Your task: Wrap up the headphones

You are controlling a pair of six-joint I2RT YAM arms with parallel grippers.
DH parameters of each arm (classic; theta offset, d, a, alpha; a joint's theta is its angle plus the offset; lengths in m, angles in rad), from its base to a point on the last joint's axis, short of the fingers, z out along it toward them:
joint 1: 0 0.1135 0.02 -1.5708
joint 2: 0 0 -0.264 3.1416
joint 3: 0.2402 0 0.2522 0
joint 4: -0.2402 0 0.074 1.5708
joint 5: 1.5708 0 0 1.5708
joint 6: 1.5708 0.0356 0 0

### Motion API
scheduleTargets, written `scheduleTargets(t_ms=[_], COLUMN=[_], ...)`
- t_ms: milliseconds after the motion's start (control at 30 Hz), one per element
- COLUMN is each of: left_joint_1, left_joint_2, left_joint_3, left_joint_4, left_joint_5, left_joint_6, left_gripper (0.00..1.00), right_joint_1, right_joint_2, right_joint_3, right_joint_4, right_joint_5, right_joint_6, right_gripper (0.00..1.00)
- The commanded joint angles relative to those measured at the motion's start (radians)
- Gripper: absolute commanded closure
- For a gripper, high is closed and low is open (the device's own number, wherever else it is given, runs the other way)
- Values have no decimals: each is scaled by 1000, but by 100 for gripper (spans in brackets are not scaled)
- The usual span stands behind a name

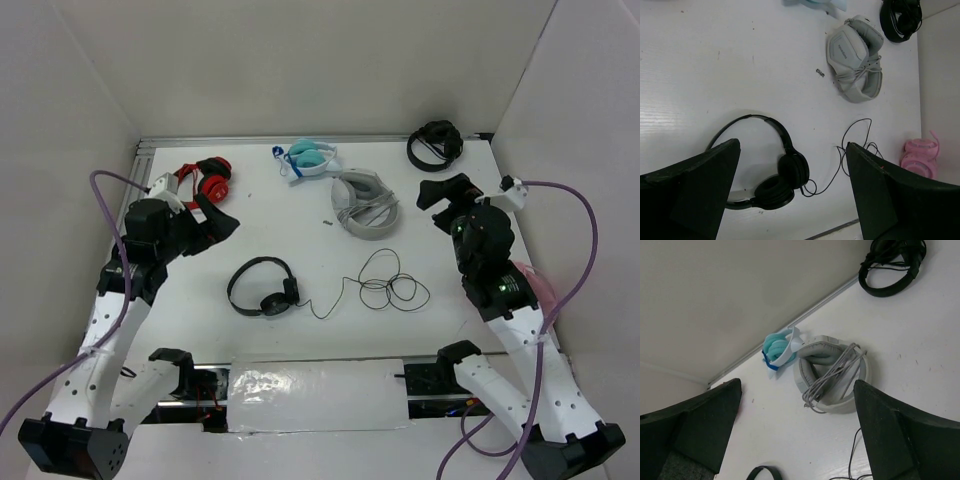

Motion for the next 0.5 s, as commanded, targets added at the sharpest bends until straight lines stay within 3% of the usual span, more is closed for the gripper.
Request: scheduleTargets(t_ms=[0,100,367,467], left_joint_1=[-2,-2,-2,-2], left_joint_2=[-21,-3,160,244], left_joint_3=[7,-22,-145,-198], left_joint_4=[2,-11,-122,-84], left_joint_5=[45,82,-38,20], left_joint_6=[32,52,-155,-161], left_gripper=[1,1,1,1], right_joint_1=[-9,-7,-4,-1], right_joint_2=[-20,-17,16,38], right_joint_3=[-23,-21,-69,-64], right_joint_4=[72,52,96,85], right_joint_5=[-26,-86,-158,-150], right_joint_6=[-23,-45,-117,-122], right_gripper=[0,0,0,0])
